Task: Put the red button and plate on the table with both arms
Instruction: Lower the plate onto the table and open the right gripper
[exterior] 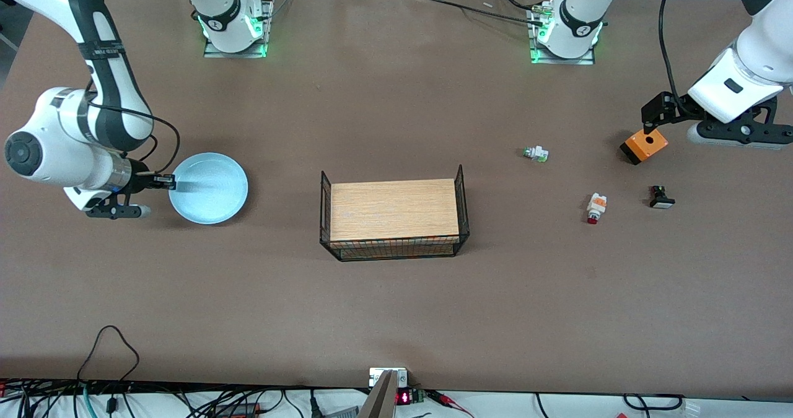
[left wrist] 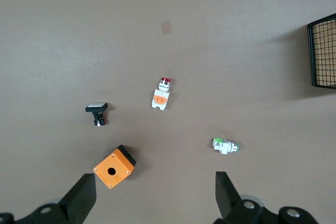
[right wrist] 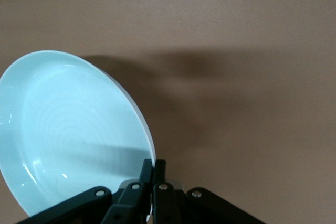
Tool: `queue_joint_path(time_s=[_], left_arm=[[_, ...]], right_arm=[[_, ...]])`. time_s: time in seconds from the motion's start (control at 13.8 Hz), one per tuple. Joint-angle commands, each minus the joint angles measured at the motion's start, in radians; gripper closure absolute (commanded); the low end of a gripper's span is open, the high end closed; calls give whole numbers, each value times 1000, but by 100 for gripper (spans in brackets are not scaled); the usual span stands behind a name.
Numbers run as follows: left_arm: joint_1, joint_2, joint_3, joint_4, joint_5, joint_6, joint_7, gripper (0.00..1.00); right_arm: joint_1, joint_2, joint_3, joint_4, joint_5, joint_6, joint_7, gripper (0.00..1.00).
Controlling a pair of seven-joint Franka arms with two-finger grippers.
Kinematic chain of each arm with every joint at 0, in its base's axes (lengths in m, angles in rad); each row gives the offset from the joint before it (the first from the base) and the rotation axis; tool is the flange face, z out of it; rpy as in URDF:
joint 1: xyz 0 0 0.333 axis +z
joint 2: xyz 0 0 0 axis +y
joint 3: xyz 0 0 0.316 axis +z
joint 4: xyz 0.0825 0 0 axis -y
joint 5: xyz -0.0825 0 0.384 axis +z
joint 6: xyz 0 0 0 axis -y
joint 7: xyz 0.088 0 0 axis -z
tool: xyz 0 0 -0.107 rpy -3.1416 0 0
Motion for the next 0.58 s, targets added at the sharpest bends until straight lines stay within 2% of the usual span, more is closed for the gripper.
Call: queue_joint_path(time_s=[0.0, 0.15, 0.29, 0.36, 0.44, 0.51], left_arm=[[5, 9, 0, 25, -9, -22, -3, 0], [7, 9, 0, 25, -9, -22, -3, 0], [7, 9, 0, 25, -9, -22, -3, 0], [7, 9, 0, 24, -9, -22, -3, 0], [7, 9, 0, 24, -9, -22, -3, 0], [7, 9, 0, 25, -9, -22, -3, 0]], right_arm=[[-44, -39, 16, -126, -8, 136, -88, 100], [-69, -29, 16, -184, -4, 233, -149, 100], [-72, -19, 16, -186, -2, 242, -156, 98], [-70, -27, 16, -180, 10, 235, -141, 53], [-69, -38, 18, -174, 24, 222, -127, 1], [-63, -61, 21, -161, 27, 196, -107, 0]])
